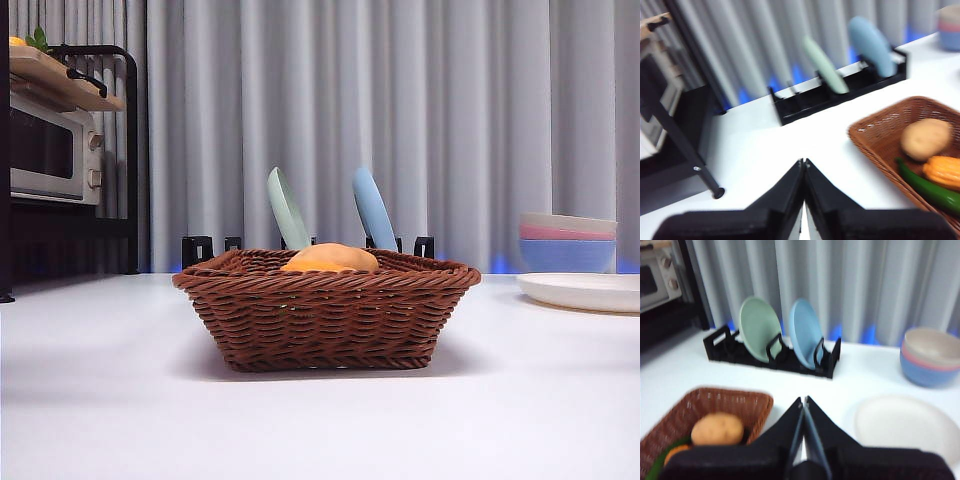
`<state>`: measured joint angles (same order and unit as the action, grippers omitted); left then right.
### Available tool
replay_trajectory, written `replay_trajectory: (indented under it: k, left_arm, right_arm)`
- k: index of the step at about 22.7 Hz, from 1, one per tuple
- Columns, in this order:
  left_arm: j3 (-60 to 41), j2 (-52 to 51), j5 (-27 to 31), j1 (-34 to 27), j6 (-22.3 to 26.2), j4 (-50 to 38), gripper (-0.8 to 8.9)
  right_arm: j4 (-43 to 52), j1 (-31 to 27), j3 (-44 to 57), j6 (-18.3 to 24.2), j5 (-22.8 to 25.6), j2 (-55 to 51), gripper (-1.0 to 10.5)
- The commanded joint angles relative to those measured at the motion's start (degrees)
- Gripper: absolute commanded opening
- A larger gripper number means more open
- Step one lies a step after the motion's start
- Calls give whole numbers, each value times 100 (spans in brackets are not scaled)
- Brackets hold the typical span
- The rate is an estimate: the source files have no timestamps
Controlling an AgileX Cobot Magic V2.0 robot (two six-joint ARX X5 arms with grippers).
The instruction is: Pick up the basket,pick up the corn from the table,pick up the potato from the table,pick up the cucumber from the table,put all items into the basket
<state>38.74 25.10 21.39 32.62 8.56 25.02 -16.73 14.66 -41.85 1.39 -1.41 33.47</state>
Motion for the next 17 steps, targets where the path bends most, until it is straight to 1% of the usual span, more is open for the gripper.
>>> replay_trajectory:
  k: [1,3,5,11,12,13,14,15,17]
  left_arm:
    - [-140,-463,-57,-17,-85,17,-8]
    - [-120,-507,-42,-17,-103,42,-3]
    - [-120,-487,-48,-17,-107,48,-3]
    - [-120,-310,-55,-11,-70,79,-3]
    - [-120,-291,-42,-13,219,66,-3]
    - [-120,-295,-87,-13,219,-13,-3]
    - [-129,-330,-144,-55,-20,-179,-3]
    - [-138,-361,-415,-219,-17,-271,-3]
    - [-393,-424,-1471,-817,186,-577,-3]
  right_arm:
    - [-153,7,223,-33,87,-337,-15]
    - [-146,9,216,-476,251,-365,-12]
    - [-192,9,210,-474,170,-343,1]
    - [-321,9,210,-474,177,-308,1]
    - [-326,9,210,-474,177,-308,1]
    - [-326,9,210,-474,179,-310,1]
    - [-328,7,210,-474,188,-310,1]
    - [-328,7,210,-474,197,-310,1]
    - [-328,9,210,-474,195,-310,1]
